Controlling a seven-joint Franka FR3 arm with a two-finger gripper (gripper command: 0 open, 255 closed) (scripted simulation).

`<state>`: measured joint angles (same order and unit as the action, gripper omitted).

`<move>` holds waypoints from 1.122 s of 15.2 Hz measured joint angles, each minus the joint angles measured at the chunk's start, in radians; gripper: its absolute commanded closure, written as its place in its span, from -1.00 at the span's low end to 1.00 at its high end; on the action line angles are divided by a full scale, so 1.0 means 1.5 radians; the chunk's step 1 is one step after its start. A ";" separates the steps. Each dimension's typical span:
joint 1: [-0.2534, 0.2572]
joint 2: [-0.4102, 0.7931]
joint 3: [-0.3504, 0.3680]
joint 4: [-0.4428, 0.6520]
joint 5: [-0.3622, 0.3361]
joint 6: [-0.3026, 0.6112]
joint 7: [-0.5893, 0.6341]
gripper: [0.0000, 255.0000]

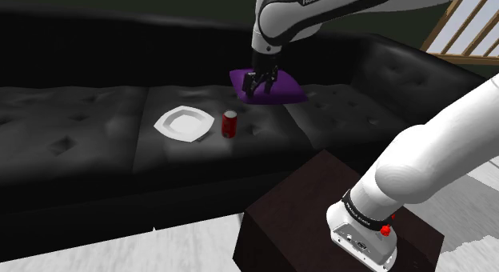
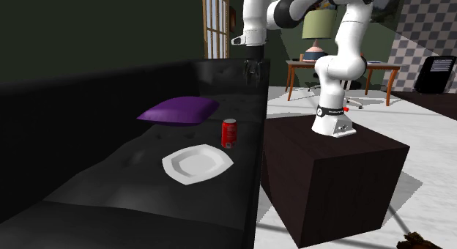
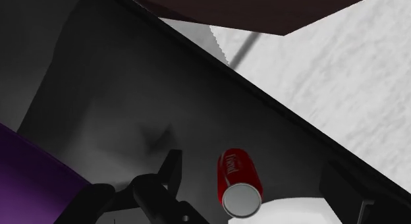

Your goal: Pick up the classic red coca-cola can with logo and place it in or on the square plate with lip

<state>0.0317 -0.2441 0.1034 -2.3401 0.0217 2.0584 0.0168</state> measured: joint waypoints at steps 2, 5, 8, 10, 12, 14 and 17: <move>-0.003 0.050 0.001 0.020 -0.007 0.032 0.005 -1.00; -0.001 0.132 0.009 0.055 -0.020 0.083 0.026 -1.00; 0.002 0.207 0.011 0.090 -0.034 0.127 0.043 -1.00; 0.004 0.257 0.011 0.123 -0.044 0.146 0.053 -1.00; 0.008 0.307 0.010 0.160 -0.055 0.161 0.065 -1.00; 0.010 0.340 0.008 0.181 -0.061 0.173 0.070 -1.00; 0.011 0.356 0.007 0.174 -0.065 0.196 0.073 -1.00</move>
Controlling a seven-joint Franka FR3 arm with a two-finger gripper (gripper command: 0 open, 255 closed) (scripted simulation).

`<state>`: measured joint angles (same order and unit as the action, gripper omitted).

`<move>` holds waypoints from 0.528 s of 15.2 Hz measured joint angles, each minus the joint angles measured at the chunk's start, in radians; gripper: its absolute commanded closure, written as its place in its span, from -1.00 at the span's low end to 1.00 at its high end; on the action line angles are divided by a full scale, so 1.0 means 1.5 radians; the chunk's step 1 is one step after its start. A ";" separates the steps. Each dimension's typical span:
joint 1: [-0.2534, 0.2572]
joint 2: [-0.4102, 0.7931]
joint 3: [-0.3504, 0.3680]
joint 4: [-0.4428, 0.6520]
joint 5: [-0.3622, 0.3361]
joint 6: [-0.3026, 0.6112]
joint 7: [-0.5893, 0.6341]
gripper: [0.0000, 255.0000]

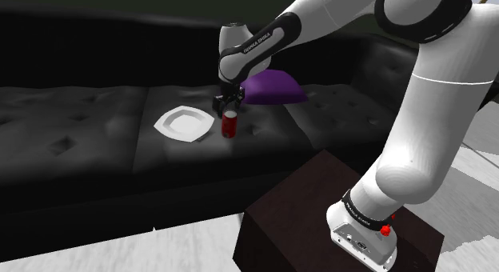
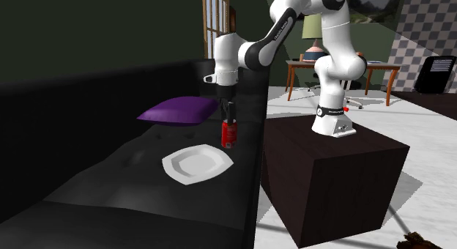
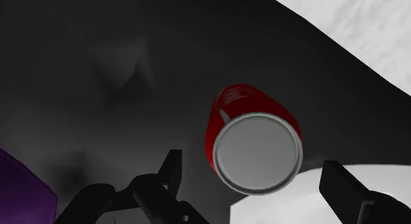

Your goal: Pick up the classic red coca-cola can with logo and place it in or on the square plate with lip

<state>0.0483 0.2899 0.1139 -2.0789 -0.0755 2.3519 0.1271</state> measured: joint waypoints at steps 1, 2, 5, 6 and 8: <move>0.000 0.006 -0.001 -0.001 -0.001 0.007 0.001 -1.00; 0.001 0.013 -0.001 -0.003 -0.003 0.016 0.003 -1.00; 0.001 0.029 -0.003 -0.003 -0.006 0.032 0.004 -1.00; 0.001 0.031 -0.003 -0.002 -0.006 0.033 0.004 -1.00; 0.001 0.032 -0.003 -0.003 -0.006 0.034 0.004 -1.00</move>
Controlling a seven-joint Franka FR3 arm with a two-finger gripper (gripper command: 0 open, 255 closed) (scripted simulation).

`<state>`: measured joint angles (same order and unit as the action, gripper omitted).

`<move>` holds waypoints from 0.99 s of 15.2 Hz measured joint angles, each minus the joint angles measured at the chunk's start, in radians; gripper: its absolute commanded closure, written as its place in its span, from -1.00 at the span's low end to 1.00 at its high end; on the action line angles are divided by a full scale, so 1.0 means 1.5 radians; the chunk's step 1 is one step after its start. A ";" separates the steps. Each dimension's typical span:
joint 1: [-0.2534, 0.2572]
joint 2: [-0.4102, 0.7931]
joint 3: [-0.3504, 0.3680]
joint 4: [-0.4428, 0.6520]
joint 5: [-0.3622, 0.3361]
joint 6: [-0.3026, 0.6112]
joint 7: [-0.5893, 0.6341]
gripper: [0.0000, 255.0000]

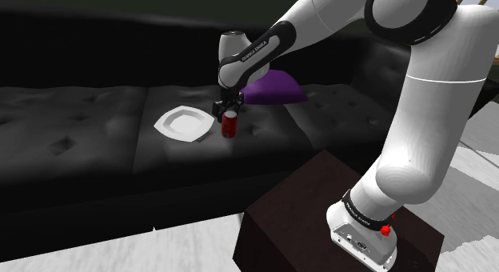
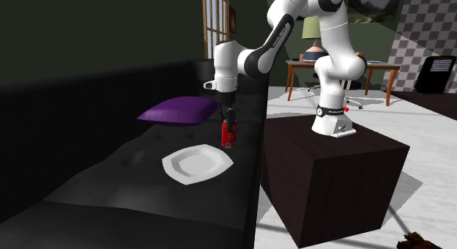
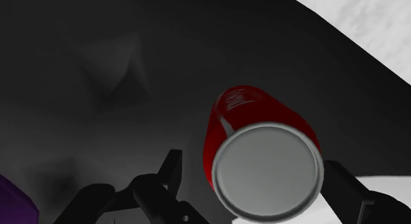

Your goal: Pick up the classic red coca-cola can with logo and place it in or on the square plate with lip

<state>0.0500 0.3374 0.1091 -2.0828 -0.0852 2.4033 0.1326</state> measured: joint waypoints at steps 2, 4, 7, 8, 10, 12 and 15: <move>0.000 0.000 0.000 0.000 0.000 0.000 0.000 -1.00; 0.000 0.000 0.000 0.000 0.000 0.001 0.000 1.00; 0.000 -0.001 0.000 0.000 0.000 0.001 0.000 1.00; 0.000 -0.001 0.000 0.000 0.000 0.001 0.000 1.00; 0.000 -0.001 0.000 0.001 0.000 0.001 0.000 1.00; 0.000 0.000 0.001 0.001 0.000 0.001 0.000 1.00; -0.001 -0.008 0.001 0.001 0.002 -0.008 -0.002 1.00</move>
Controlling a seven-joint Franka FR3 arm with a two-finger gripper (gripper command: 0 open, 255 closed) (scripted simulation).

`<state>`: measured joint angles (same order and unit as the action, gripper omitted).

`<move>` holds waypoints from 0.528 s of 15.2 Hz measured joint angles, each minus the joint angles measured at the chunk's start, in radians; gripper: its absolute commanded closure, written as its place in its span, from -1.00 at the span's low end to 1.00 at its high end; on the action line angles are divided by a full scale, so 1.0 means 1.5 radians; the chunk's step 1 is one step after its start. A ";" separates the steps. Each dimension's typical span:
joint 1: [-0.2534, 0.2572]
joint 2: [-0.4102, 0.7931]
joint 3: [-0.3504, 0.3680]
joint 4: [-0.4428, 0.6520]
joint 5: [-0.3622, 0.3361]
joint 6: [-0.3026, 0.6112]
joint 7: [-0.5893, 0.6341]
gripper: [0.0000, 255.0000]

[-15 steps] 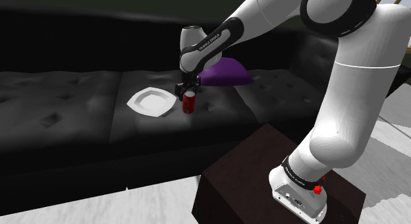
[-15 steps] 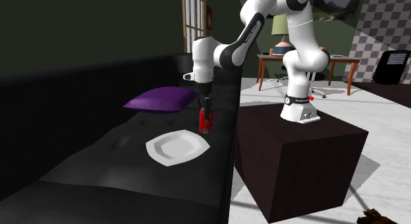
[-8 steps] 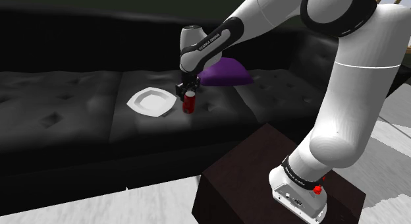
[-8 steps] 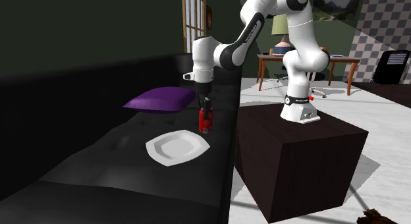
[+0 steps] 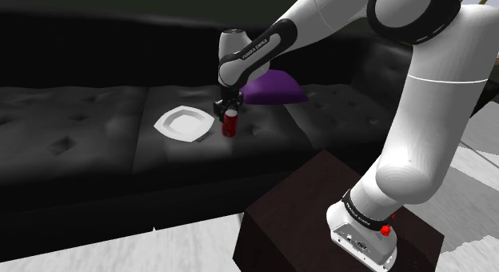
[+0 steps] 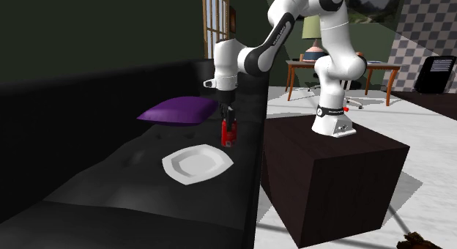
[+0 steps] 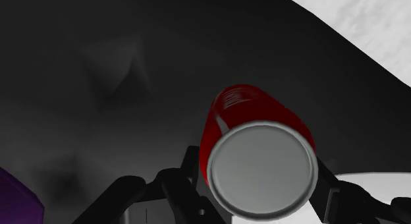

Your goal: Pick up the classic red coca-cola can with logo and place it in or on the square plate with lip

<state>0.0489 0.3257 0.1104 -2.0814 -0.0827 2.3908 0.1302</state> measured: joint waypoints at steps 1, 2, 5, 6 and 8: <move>0.000 -0.005 0.001 0.002 0.001 -0.007 0.000 1.00; -0.001 -0.010 0.001 0.003 0.002 -0.014 -0.002 1.00; -0.002 -0.028 0.002 0.008 0.006 -0.036 -0.005 1.00; -0.003 -0.034 0.003 0.010 0.007 -0.044 -0.006 1.00; -0.003 -0.046 0.004 0.012 0.010 -0.057 -0.008 1.00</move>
<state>0.0445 0.2570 0.1158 -2.0640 -0.0682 2.3049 0.1186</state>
